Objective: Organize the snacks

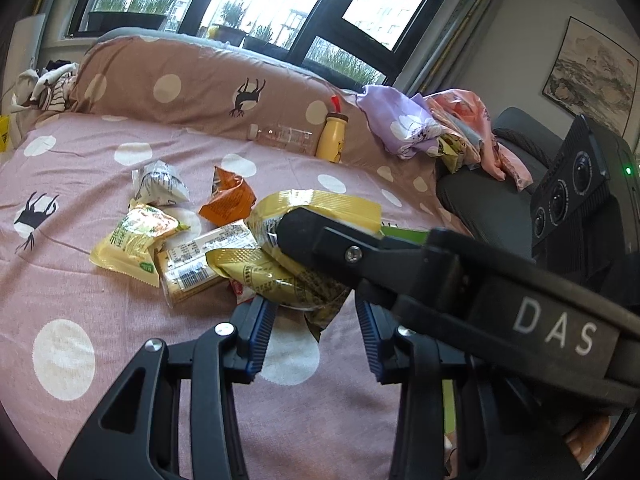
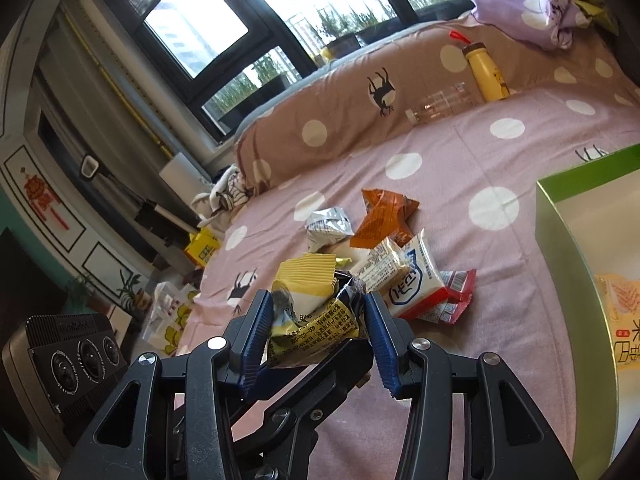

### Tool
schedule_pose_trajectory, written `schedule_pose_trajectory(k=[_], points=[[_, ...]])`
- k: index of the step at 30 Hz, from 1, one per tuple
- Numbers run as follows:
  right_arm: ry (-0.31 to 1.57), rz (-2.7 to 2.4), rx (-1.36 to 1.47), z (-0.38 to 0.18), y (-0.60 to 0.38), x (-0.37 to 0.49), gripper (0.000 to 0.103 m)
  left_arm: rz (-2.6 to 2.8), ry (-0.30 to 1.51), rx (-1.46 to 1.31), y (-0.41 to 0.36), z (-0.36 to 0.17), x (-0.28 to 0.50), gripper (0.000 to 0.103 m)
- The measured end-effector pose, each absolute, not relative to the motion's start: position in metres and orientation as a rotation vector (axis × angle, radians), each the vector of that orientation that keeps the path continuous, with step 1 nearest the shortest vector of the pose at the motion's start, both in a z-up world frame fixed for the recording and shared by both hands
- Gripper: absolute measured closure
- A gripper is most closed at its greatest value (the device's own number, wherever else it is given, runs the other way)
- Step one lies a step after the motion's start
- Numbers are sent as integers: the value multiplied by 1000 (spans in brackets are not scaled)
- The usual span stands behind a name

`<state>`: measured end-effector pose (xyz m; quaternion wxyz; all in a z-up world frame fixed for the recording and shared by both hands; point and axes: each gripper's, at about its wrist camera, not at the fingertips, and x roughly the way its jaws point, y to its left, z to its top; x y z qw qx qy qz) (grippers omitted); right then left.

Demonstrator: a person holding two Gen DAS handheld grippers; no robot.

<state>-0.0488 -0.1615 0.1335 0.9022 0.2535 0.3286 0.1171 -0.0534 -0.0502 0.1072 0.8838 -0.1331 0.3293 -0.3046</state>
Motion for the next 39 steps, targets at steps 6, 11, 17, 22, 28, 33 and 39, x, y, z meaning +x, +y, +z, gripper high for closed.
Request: schedule_pose_trajectory(k=[6, 11, 17, 22, 28, 33, 39], points=[[647, 235, 524, 142, -165, -56, 53, -646, 657, -268, -54, 114, -58, 65], [625, 221, 526, 147, -169, -62, 53, -661, 638, -259, -60, 120, -61, 65], [599, 211, 530, 151, -176, -69, 53, -680, 619, -245, -67, 127, -64, 65], [590, 194, 533, 154, -184, -72, 53, -699, 617, -239, -74, 129, -63, 65], [580, 176, 547, 157, -193, -76, 53, -718, 618, -225, -84, 131, -62, 65], [568, 163, 570, 158, -204, -80, 53, -728, 619, -206, -95, 134, -61, 65], [561, 144, 597, 159, -217, -83, 53, -743, 625, -179, -108, 137, -61, 65]])
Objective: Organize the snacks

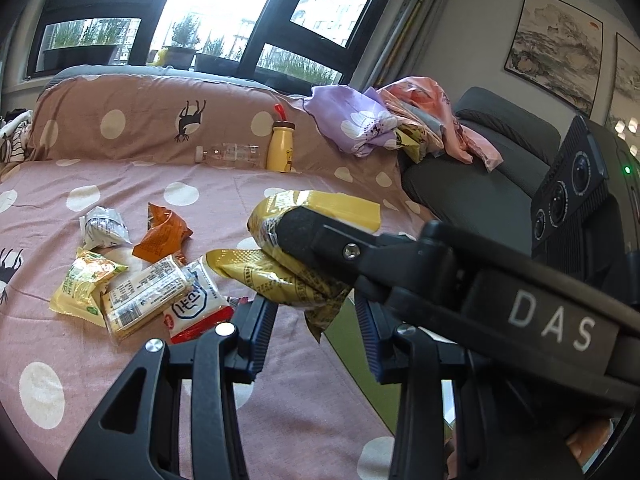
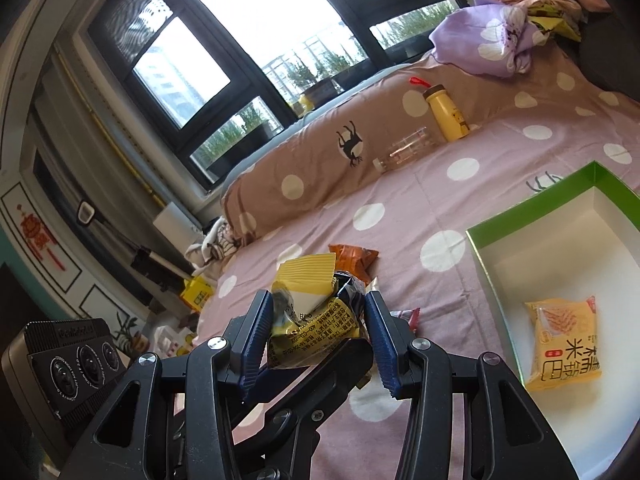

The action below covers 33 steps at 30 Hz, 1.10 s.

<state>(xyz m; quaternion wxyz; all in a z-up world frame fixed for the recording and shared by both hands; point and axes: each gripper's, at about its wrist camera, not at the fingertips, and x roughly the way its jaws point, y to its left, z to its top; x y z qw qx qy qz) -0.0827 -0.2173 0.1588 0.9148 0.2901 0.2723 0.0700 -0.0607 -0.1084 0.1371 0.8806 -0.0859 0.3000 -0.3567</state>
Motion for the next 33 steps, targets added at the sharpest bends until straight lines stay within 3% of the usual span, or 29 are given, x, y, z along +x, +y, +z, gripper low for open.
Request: schedule_pose_trajectory(k=[33], points=[[573, -21, 764, 138, -294, -94, 53, -850, 720, -63, -189, 130, -56, 65]])
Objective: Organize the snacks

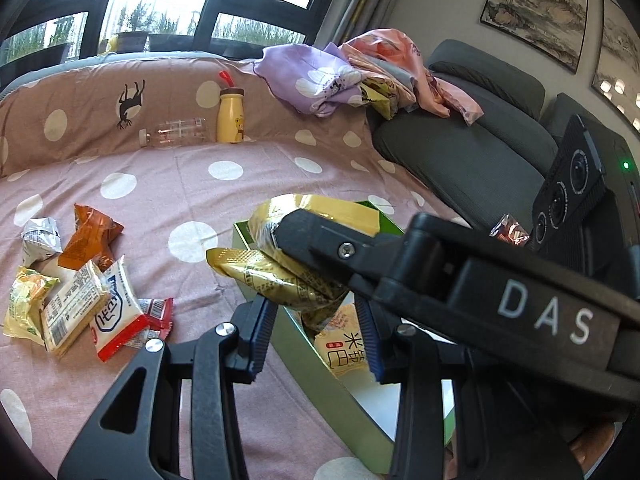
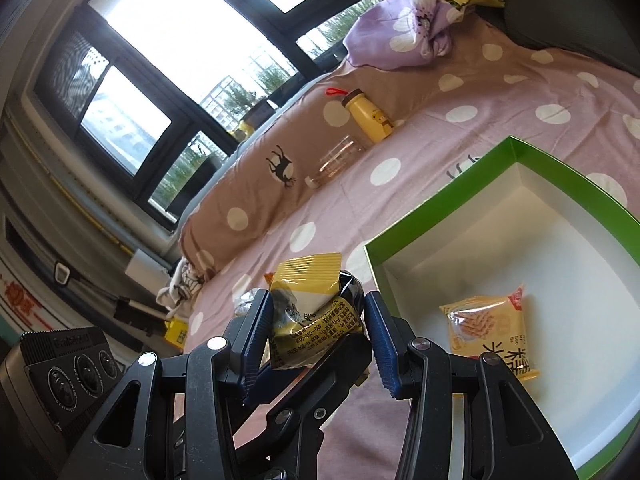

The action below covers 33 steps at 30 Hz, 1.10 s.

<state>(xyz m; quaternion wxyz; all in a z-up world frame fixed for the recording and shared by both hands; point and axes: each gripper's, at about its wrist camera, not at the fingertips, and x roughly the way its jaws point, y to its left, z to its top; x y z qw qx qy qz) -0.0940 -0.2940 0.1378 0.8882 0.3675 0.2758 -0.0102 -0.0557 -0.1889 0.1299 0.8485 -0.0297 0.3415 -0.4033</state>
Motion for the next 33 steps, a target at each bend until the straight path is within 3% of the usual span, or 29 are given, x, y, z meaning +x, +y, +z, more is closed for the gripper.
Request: schedule_pose_trajectory(k=[33], points=[[642, -169, 942, 98, -351, -108, 53, -962, 901, 42, -250, 104, -46, 65]])
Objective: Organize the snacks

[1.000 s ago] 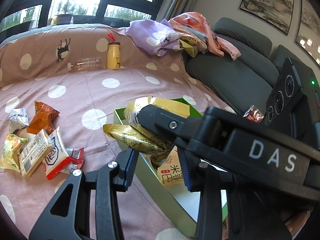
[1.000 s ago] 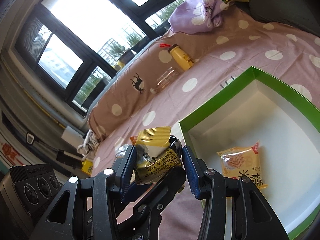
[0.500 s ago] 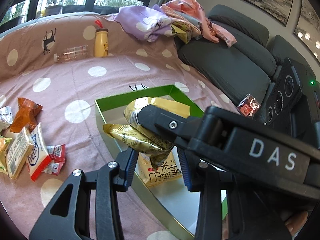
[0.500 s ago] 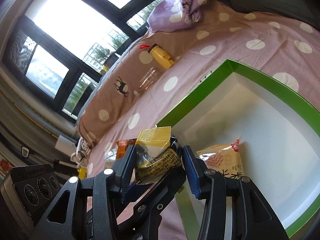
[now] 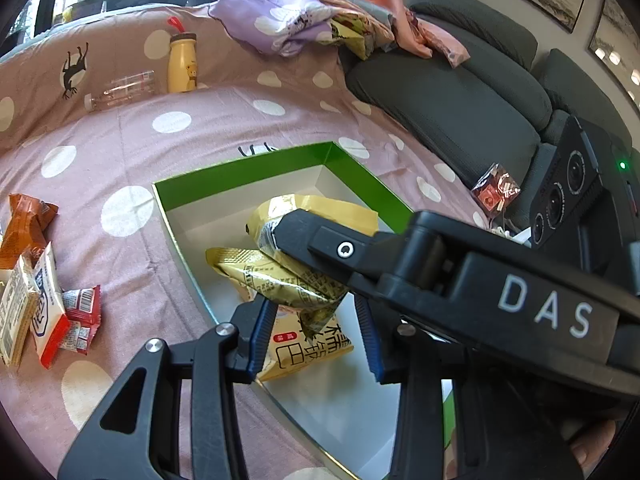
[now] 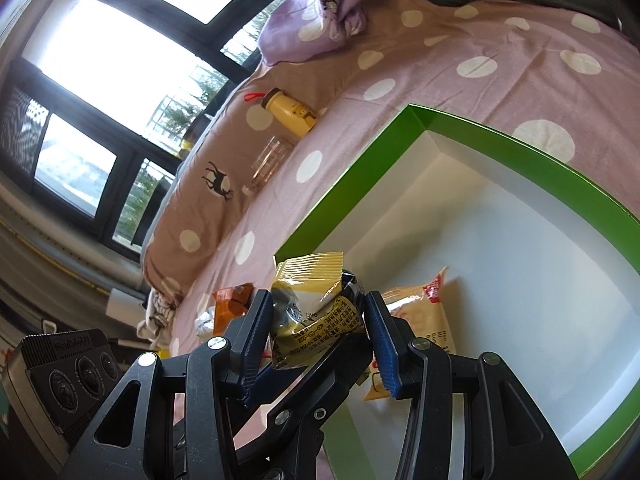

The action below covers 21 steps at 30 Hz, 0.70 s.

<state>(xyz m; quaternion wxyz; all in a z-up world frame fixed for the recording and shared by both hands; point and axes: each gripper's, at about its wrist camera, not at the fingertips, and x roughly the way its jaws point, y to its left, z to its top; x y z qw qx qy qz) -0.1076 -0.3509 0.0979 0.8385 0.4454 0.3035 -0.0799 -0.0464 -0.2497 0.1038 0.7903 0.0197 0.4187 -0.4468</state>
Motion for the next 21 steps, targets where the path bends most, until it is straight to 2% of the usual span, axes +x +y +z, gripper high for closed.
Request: schedule_pose_trajectory(k=[21], points=[[686, -209, 1027, 80, -365, -107, 53, -993, 1001, 80, -268, 89, -40, 65]])
